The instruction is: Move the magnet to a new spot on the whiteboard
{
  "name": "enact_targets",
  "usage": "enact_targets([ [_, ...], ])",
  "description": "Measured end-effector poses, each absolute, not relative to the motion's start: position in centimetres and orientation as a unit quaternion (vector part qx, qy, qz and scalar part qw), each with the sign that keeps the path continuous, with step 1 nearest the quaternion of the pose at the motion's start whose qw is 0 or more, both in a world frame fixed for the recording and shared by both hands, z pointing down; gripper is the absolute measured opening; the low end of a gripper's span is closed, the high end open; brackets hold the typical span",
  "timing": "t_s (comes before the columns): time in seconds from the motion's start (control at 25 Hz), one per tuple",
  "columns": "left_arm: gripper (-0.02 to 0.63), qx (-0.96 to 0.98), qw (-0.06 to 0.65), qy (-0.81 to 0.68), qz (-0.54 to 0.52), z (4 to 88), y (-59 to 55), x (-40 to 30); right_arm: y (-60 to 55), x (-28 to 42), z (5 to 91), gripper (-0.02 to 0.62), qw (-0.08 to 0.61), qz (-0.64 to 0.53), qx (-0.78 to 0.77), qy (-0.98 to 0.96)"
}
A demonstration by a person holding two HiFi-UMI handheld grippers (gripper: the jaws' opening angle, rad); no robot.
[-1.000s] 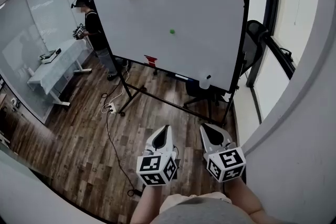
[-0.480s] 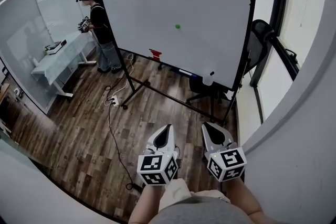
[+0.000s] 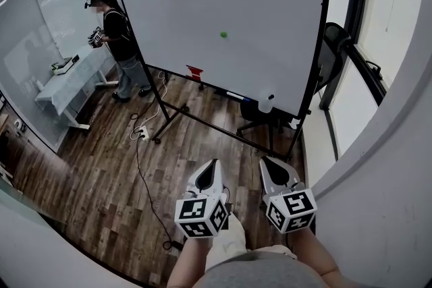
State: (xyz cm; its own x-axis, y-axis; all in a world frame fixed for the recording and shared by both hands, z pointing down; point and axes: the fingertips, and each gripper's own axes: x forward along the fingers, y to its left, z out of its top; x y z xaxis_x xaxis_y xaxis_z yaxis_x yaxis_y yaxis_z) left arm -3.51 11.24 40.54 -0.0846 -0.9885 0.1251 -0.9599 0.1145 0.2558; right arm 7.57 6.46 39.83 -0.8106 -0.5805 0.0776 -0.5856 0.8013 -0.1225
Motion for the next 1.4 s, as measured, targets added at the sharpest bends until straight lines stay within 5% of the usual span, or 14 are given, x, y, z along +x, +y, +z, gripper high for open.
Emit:
enact_targets([
  [1.4, 0.002, 0.739, 0.105, -0.664, -0.034, 37.9, -21.4, -23.4, -21.3, -13.1, 38.3, -0.011, 0.016, 0.051, 0.351, -0.935],
])
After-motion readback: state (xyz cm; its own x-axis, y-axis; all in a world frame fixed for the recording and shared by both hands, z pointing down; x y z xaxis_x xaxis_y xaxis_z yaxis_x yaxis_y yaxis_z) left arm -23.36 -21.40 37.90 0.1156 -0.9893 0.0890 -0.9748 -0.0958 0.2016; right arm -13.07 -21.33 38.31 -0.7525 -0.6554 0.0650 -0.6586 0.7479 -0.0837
